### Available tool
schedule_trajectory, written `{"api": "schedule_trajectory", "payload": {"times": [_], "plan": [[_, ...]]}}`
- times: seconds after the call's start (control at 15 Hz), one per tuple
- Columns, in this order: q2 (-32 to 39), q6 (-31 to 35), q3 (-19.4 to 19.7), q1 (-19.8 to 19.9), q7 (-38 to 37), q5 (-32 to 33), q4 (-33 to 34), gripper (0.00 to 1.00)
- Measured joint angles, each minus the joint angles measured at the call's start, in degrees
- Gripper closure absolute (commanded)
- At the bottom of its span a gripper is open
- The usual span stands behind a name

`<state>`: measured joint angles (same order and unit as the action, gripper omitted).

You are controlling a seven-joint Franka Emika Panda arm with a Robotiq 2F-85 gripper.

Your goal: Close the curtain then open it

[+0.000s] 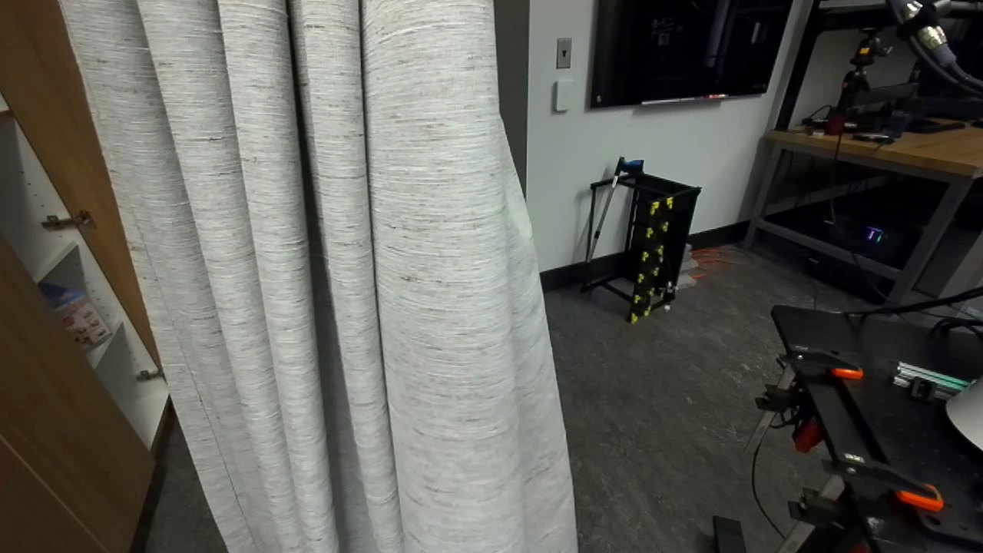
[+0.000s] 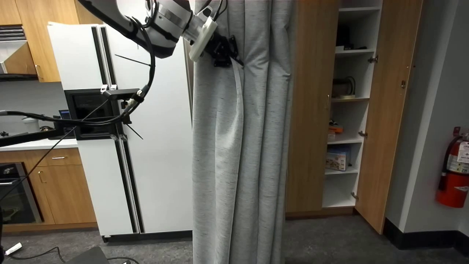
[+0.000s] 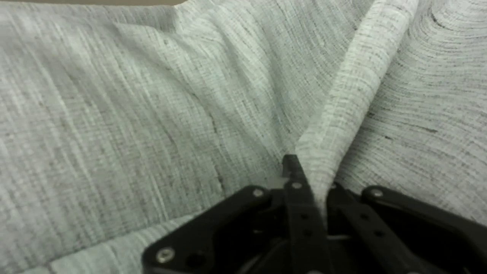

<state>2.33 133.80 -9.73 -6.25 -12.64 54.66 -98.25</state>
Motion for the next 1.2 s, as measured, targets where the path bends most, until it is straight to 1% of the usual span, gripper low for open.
{"api": "schedule_trajectory", "payload": {"times": [0.47,0.73,1.2], "plan": [[0.09,-0.97,-0.18,-0.86,2.06,2.81,0.0,1.0],[0.24,-1.28,-0.3,-1.32,4.49,5.19,-0.05,1.0],[0.52,-6.93,-0.81,-2.92,5.01,9.71,-0.02,1.0]]}}
